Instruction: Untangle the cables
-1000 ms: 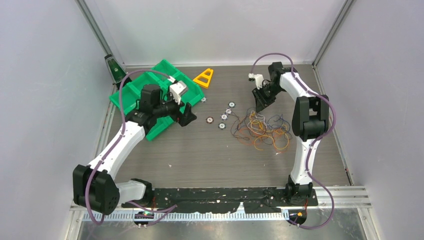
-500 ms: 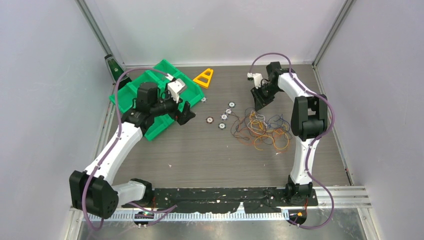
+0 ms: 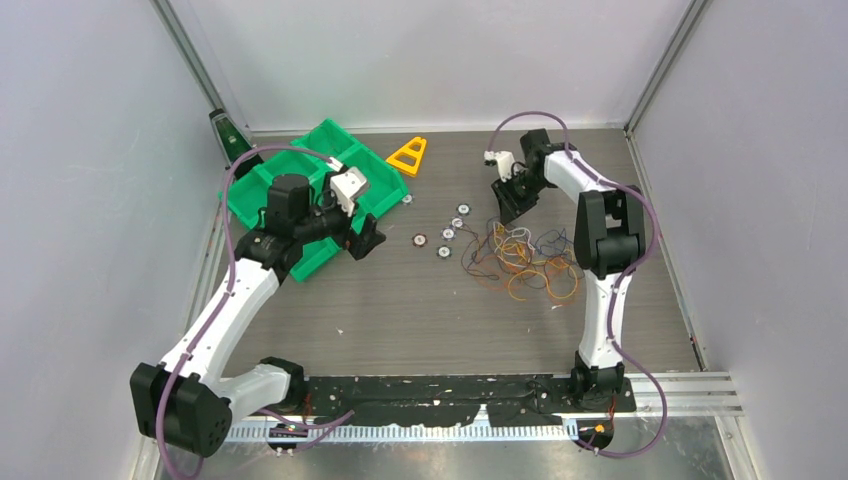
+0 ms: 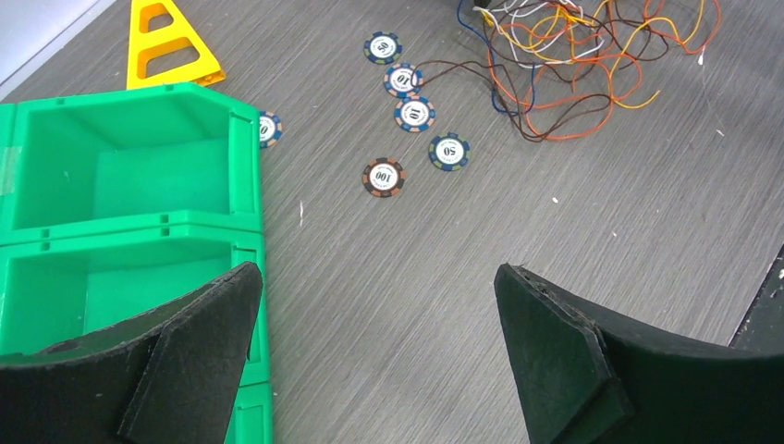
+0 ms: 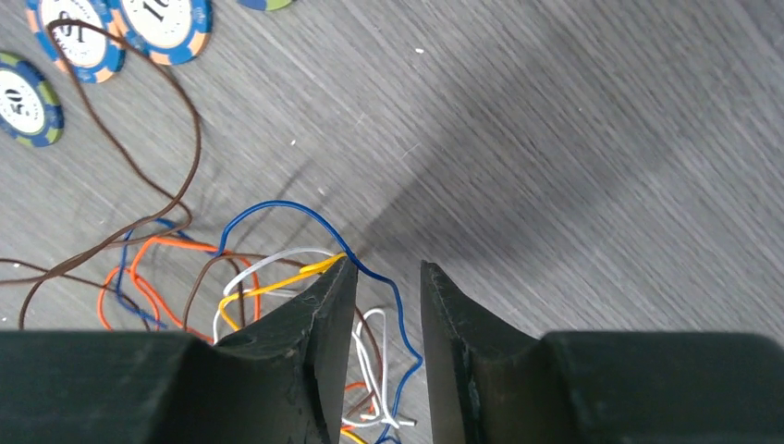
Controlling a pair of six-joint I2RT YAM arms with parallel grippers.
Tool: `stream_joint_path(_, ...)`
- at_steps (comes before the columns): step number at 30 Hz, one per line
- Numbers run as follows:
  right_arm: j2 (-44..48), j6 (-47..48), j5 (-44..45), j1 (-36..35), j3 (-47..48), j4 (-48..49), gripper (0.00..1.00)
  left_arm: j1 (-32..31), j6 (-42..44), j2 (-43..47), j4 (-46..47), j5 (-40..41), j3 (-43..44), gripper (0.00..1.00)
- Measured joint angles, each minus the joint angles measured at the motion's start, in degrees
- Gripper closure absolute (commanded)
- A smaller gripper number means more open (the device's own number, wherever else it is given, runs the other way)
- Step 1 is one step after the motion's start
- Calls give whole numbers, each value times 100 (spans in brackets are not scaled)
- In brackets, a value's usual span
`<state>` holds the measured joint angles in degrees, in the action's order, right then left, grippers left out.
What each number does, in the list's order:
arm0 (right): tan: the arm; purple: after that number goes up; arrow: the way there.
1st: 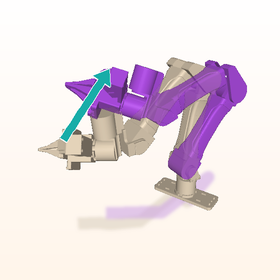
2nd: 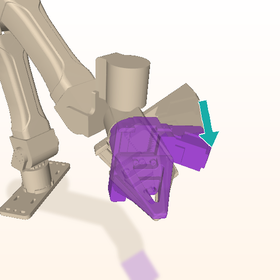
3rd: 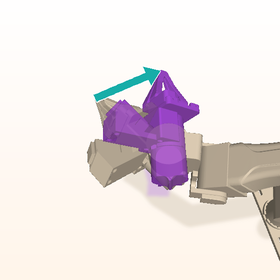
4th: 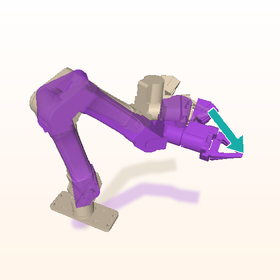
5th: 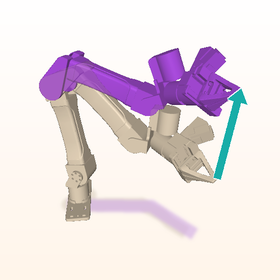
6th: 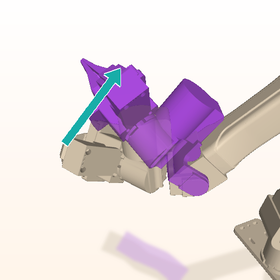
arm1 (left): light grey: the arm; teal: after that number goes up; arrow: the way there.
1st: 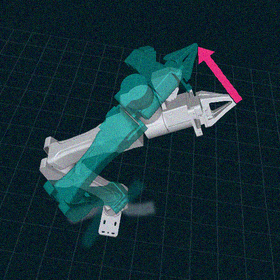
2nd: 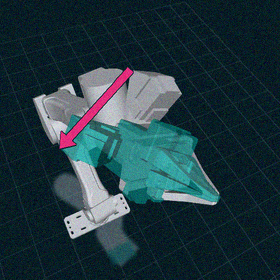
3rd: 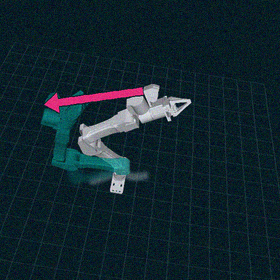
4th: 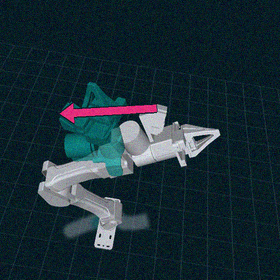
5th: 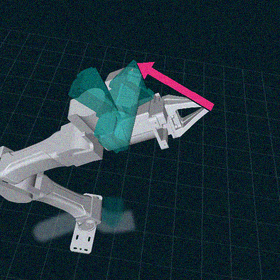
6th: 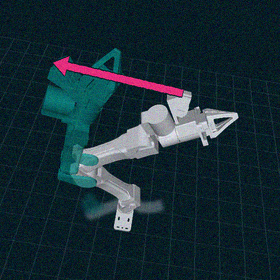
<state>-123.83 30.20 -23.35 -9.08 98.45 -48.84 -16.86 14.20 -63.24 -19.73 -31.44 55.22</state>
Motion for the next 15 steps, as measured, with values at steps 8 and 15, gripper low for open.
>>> stream_joint_path(8,-94,-74,136,-52,-7,184,95,0,7,0,-28,94,0,0)
stream_joint_path(15,431,-238,-282,-57,0,83,95,0,133,9,-37,219,15,0)
